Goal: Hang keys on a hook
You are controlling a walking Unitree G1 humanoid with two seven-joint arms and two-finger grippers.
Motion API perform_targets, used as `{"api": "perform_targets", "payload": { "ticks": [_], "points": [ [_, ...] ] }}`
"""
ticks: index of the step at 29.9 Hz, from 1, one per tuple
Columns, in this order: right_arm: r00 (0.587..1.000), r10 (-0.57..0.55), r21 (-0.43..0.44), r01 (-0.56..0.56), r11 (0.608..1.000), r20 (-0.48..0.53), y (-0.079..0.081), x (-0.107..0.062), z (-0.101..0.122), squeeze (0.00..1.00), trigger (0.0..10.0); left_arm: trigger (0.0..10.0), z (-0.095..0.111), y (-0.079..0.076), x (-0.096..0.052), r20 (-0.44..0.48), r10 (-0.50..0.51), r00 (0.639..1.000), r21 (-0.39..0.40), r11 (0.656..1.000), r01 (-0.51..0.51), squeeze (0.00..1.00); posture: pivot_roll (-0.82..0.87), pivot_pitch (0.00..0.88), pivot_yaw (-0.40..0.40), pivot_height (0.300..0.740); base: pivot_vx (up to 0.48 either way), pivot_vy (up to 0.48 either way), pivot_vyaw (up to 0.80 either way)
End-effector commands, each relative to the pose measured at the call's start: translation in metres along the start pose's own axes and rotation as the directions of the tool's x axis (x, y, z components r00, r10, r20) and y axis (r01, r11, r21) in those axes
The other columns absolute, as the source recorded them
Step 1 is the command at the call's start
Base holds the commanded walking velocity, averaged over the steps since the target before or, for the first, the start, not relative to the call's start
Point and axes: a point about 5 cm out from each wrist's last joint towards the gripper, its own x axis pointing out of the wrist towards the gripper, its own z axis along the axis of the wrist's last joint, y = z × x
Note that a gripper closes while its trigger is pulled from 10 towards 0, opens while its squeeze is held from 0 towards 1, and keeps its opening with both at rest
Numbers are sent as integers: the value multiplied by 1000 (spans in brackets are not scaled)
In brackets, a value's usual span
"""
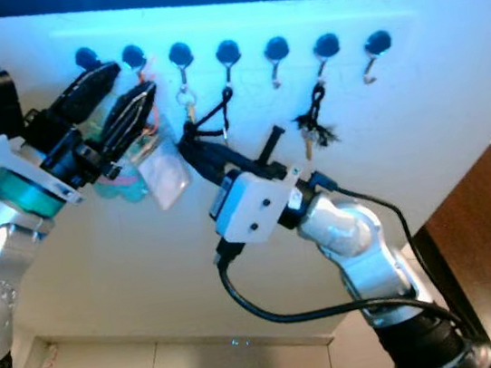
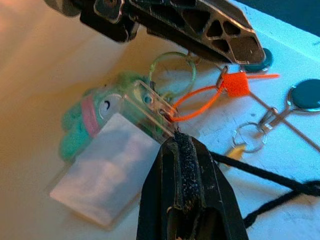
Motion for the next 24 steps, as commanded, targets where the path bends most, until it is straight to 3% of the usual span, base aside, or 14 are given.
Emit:
{"api": "perform_targets", "payload": {
  "ticks": [1, 7, 8, 9, 12, 15, 17, 24],
  "points": [
    [1000, 30, 2, -30, 1000, 7, 5, 2, -1, 0, 10000, 10000, -2, -2, -2, -14, 5, 1000, 3, 1000, -5, 0, 35, 0, 76, 740, 0, 0, 0],
    [999, -38, 1, 38, 999, 24, 0, 1, 2, 0, 10000, 10000, -3, -2, -2, -18, 1, 1000, -2, 1000, -1, 0, 25, 0, 85, 740, 0, 0, 0],
    [993, -106, -6, 106, 994, 46, -9, 2, 6, 0, 10000, 10000, -3, -3, -1, -18, -3, 1000, -5, 1000, 3, 0, 25, 0, 85, 740, 0, 0, 0],
    [993, -106, -6, 106, 994, 46, -9, 2, 6, 0, 10000, 10000, -3, -3, -1, -18, -3, 1000, -5, 1000, 3, 0, 25, 0, 85, 740, 0, 0, 0],
    [953, -283, -32, 288, 957, 109, -32, 4, 16, 0, 10000, 10000, -4, -4, -1, -18, -7, 1000, -8, 1000, 7, 0, 27, 0, 83, 740, 0, 0, 0],
    [925, -352, -45, 361, 931, 141, -41, 4, 20, 0, 10000, 10000, -5, -4, -1, -18, -7, 1000, -9, 1000, 7, 0, 27, 0, 83, 740, 0, 0, 0],
    [883, -431, -52, 447, 893, 188, -53, 4, 27, 0, 10000, 10000, -5, -4, -1, -19, -6, 1000, -9, 1000, 6, 0, 27, 0, 83, 740, 0, 0, 0],
    [861, -459, -55, 480, 875, 218, -58, 5, 31, 0, 10000, 10000, -5, -4, -2, -21, -7, 1000, -11, 1000, 6, 0, 29, 0, 82, 740, 0, 0, 0]
  ]
}}
